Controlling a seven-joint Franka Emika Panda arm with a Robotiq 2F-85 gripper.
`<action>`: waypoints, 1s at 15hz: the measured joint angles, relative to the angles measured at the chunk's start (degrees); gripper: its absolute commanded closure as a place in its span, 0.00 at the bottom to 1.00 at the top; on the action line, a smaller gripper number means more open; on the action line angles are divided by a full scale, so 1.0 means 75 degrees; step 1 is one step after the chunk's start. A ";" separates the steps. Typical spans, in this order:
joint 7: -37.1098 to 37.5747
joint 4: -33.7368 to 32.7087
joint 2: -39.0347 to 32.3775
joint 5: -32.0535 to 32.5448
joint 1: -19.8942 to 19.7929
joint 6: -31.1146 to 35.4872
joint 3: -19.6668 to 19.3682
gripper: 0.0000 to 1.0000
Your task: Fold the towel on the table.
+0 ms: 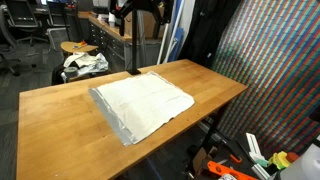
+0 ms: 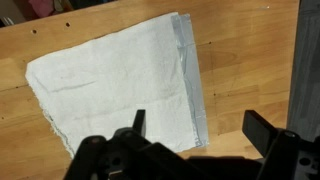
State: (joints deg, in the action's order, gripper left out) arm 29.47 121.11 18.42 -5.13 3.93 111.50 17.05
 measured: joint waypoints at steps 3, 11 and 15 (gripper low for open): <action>0.0000 -0.0106 0.0048 0.0000 0.0000 0.0003 0.0000 0.00; 0.0000 -0.0111 0.0065 0.0000 0.0000 0.0003 0.0000 0.00; 0.0000 -0.0111 0.0065 0.0000 0.0000 0.0003 0.0000 0.00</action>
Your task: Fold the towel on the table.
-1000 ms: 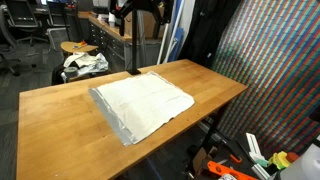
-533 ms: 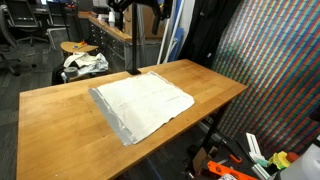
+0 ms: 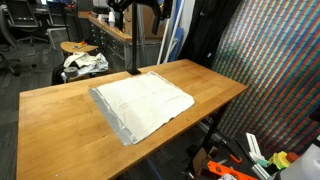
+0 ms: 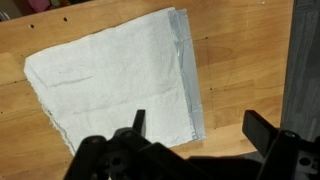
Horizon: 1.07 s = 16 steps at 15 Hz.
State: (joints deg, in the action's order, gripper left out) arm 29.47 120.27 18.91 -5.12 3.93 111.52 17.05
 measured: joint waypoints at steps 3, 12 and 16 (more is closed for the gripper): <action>0.0000 0.0032 -0.0049 0.0000 0.0010 -0.0007 -0.0006 0.00; -0.0373 -0.0862 -0.2100 0.0330 -0.0036 -0.1504 -0.0716 0.00; -0.1077 -0.1296 -0.3093 0.0310 -0.0181 -0.1533 -0.1413 0.00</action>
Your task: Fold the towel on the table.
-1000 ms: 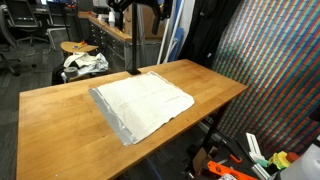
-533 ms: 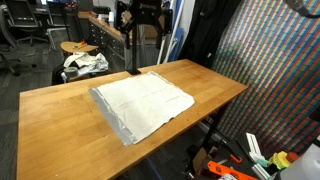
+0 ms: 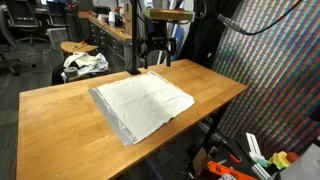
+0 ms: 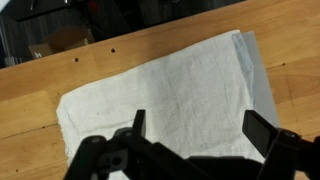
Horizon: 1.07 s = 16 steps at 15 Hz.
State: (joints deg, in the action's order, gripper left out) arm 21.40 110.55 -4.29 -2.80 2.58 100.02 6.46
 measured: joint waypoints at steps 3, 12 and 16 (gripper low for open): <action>-0.0604 -0.0025 -0.0368 -0.0086 -0.0167 0.0069 -0.0383 0.00; -0.2394 0.0871 -0.0920 -0.0968 -0.1069 0.1393 -0.1290 0.00; -0.2926 0.2406 -0.0586 -0.1553 -0.1268 0.3053 -0.1393 0.00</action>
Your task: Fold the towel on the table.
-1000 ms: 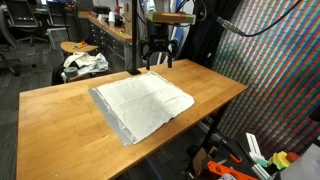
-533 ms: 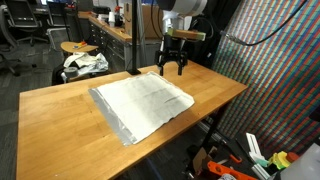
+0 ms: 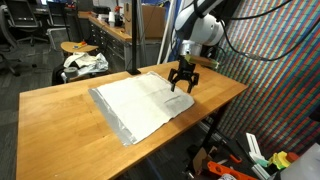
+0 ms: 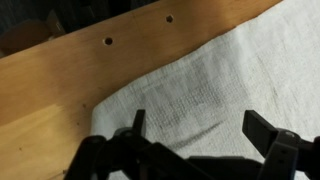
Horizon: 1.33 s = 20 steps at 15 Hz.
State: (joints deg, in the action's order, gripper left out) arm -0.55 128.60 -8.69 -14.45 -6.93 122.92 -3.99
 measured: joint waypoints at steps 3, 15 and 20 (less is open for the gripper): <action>-0.0097 0.1259 0.0360 -0.0152 -0.0019 0.1388 -0.0046 0.00; 0.0733 0.1596 0.0639 0.0408 0.0075 0.1829 -0.0093 0.00; 0.1374 0.0677 0.0499 0.1520 0.0232 0.1043 -0.0089 0.00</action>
State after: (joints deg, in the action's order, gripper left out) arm 9.76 133.67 -4.94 -3.05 -5.19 130.74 -4.65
